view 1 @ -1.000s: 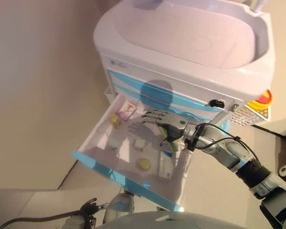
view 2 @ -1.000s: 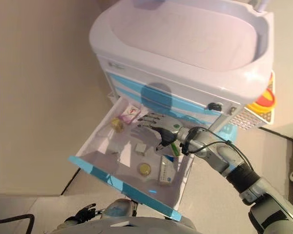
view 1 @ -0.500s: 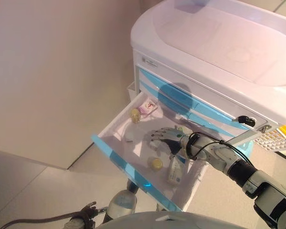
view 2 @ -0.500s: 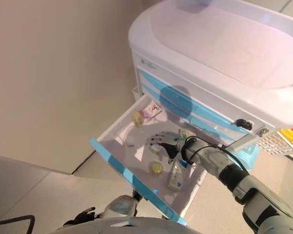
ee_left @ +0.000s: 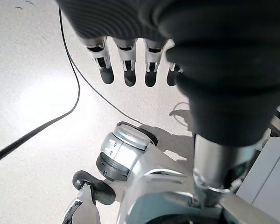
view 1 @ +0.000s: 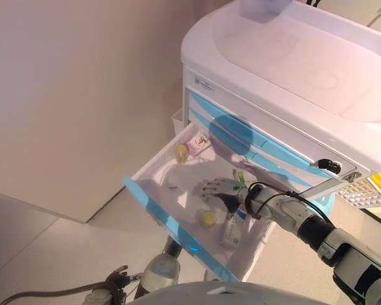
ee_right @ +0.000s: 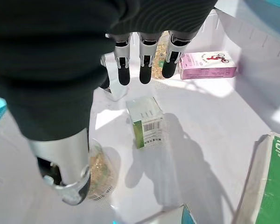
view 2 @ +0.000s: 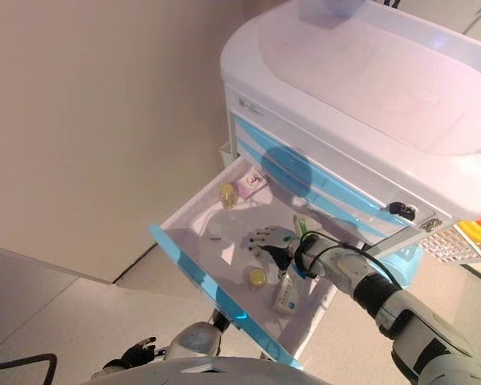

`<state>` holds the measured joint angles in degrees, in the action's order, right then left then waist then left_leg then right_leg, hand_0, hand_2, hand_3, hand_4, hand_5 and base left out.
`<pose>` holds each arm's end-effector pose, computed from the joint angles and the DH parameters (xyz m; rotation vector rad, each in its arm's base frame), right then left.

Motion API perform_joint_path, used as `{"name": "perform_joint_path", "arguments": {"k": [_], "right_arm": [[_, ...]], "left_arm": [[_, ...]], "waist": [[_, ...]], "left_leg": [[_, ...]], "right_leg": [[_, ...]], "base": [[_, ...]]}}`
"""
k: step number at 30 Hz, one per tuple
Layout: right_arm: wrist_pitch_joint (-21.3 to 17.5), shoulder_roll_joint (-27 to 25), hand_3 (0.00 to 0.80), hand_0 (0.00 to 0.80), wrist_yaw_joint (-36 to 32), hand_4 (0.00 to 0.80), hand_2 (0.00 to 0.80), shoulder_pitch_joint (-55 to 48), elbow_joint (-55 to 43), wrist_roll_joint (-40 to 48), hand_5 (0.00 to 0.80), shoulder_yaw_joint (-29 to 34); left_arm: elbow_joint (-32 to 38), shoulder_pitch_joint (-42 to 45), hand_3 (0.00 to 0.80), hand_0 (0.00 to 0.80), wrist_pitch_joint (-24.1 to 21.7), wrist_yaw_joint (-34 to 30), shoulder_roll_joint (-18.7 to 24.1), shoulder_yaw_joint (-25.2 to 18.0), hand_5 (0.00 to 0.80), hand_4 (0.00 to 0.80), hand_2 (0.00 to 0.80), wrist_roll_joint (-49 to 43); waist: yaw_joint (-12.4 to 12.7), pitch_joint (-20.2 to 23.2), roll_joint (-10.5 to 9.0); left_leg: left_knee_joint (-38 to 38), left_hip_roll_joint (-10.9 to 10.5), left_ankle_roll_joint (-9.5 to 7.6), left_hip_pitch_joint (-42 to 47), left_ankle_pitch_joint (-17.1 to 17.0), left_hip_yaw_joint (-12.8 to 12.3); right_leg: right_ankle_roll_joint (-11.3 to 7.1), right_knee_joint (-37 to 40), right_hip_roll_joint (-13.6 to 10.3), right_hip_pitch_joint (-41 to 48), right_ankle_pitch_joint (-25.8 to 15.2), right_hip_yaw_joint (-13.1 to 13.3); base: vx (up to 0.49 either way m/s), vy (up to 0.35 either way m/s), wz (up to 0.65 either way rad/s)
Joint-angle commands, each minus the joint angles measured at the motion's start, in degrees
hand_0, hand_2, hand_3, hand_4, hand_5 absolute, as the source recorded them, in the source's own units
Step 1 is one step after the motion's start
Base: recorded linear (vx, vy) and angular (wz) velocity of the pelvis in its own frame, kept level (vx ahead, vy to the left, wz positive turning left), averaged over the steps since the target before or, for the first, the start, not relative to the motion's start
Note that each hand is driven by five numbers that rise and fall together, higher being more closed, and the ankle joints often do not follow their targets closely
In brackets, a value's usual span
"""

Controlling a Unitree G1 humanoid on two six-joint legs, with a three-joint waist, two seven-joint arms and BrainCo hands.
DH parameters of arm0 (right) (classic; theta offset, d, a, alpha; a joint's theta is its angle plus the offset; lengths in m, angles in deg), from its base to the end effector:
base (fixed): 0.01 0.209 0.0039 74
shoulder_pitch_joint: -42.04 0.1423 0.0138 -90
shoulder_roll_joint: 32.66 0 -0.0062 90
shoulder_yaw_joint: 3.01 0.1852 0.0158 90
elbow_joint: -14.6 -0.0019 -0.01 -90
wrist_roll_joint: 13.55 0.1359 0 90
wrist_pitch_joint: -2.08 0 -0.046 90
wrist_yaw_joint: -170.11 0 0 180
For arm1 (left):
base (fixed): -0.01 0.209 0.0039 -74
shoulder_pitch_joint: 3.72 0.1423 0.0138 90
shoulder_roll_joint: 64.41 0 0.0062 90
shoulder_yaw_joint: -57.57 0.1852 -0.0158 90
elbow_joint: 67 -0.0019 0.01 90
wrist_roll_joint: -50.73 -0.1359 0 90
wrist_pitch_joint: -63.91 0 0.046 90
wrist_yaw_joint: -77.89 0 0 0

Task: Open the drawer and pick up the medicine

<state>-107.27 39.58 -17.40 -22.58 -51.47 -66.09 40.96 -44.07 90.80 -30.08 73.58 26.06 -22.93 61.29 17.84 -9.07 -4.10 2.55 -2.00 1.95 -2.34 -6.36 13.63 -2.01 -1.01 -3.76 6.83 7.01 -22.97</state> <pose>0.2383 -0.1544 0.0238 -1.6619 -0.2320 1.0709 0.0542 0.2383 -0.1120 0.1406 1.1849 0.0701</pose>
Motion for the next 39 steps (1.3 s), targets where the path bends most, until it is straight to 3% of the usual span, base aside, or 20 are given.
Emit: {"name": "perform_joint_path", "arguments": {"k": [1,11,25,39], "right_arm": [[-2.0,0.6,0.0,0.0,2.5,0.0,0.0,1.6,-1.9,-0.8,0.0,-3.7],[-3.9,-0.2,0.0,0.0,3.0,0.0,0.0,1.5,-3.2,-1.7,0.0,-4.3],[-9.8,0.3,0.0,0.0,-0.3,0.0,0.0,2.1,-3.3,0.0,0.0,-6.5],[-10.3,1.1,0.0,0.0,3.9,0.0,0.0,1.9,0.5,-4.0,0.0,-7.6]], "left_arm": [[-1.8,-1.2,0.0,0.0,-1.4,-0.5,1.5,1.5,0.0,0.0,0.0,-2.8],[-1.8,-1.7,0.0,0.0,-1.7,-0.9,1.6,1.4,0.0,0.0,0.0,-3.1],[-1.3,-1.8,0.0,0.0,-1.7,-0.3,1.5,1.7,0.0,0.0,0.0,-4.5],[-0.9,-1.4,0.0,0.0,-2.1,-0.7,1.5,2.2,0.0,0.0,0.0,-5.5]], "waist": [[0.8,1.1,-0.58],[0.7,0.9,-0.76],[1.3,0.7,-1.14],[2.0,0.7,-0.67]], "left_leg": [[0.6,-1.7,-1.1,1.4,4.6,-1.9],[0.7,-1.5,-0.74,1.2,4.5,-1.6],[1.2,-1.4,-0.4,1.3,4.0,-0.9],[1.2,-1.6,-0.25,1.0,3.6,0.3]], "right_leg": [[-1.57,-1.6,-3.0,-4.5,-4.5,4.7],[-1.36,-1.2,-2.7,-4.6,-4.5,4.6],[-0.88,-0.7,-2.1,-4.2,-4.4,4.3],[-0.68,-0.5,-2.0,-4.0,-4.3,3.3]], "base": [[0.0,0.0,0.0],[-0.002,-0.002,0.0],[0.0,0.0,0.0],[0.001,0.001,0.03]]}}
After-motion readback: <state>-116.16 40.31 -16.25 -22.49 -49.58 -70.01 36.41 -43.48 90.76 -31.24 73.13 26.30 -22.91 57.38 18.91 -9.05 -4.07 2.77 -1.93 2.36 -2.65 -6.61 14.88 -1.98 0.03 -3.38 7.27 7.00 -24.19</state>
